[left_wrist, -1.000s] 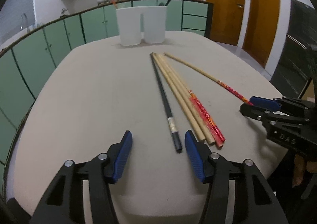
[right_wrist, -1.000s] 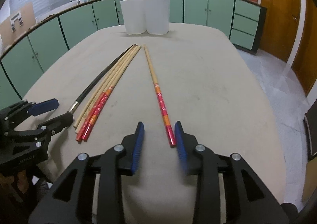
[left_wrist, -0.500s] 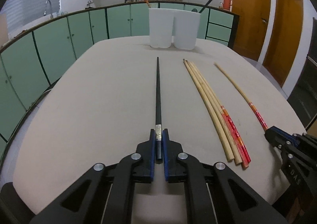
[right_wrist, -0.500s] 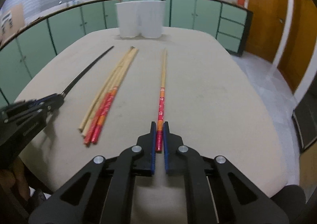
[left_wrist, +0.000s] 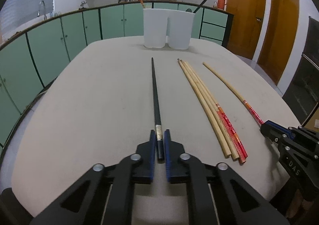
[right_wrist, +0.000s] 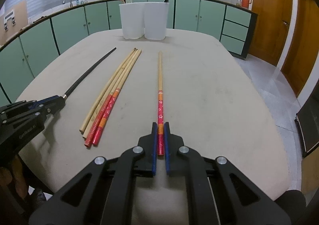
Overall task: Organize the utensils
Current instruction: 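Grasp a black chopstick with the left tool while the right tool grasps a red-banded chopstick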
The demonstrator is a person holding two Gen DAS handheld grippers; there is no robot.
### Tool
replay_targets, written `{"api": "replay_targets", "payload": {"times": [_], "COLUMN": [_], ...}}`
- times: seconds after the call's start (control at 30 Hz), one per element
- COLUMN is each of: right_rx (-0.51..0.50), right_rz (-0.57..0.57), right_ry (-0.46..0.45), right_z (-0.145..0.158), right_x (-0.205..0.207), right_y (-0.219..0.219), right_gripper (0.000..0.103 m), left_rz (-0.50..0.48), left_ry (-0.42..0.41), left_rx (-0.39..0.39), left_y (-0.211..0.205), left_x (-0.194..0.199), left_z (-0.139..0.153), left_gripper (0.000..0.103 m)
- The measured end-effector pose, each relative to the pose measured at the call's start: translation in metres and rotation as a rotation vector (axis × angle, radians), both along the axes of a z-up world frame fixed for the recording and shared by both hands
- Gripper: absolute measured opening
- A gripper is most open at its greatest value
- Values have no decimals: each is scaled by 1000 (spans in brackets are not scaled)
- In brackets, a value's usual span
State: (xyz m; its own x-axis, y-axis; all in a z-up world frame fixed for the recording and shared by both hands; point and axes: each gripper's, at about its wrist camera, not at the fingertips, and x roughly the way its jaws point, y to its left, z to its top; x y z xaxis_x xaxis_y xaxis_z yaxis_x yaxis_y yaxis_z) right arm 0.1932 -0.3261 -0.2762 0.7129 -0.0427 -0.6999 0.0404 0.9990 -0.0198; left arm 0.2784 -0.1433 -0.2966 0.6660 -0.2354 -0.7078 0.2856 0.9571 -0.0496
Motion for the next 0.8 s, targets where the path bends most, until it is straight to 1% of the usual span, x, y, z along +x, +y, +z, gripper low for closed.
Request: {"api": "replay_targets", "payload": {"times": [0.07,0.23,0.4,0.47,0.53,0.57,0.6,0.63,0.67,0.8], "right_rx": [10,36,15,25,20,18,21,26,33,62], "right_rz": [-7,-5,14,18,17,16,14,10,6,-10], "right_ry": [-7,-8,-61,-70,-69,-65,-51,-41,-30,-4], "right_z": [9,36,81,91,91,88,80,76,70,54], "right_x": [-3,-7,-9,-7,-5,-5,-6,-5,-6,-12], "right_y": [-2,-9,-9,-11,-11,-11,-11,-12,-13,-17], "right_gripper": [5,5,5,5,5,5,5,5,5,5], "left_rz": [10,22,14,4,-19,-24,-30,-40,-43,-44], "left_ry": [8,-2,-60,-74,-76,-66,-49,-24,-5,58], "left_rx": [-6,-25,-34,-33,-42,-36,-25,-17,-2,18], "left_y": [3,10,15,15,16,16,13,11,9,6], "left_x": [-2,-6,-9,-10,-13,-14,-13,-13,-14,-10], "left_z": [8,43,79,81,72,62,53,41,29,-1], "left_gripper": [7,7,5,5,6,11,22,29,38,39]}}
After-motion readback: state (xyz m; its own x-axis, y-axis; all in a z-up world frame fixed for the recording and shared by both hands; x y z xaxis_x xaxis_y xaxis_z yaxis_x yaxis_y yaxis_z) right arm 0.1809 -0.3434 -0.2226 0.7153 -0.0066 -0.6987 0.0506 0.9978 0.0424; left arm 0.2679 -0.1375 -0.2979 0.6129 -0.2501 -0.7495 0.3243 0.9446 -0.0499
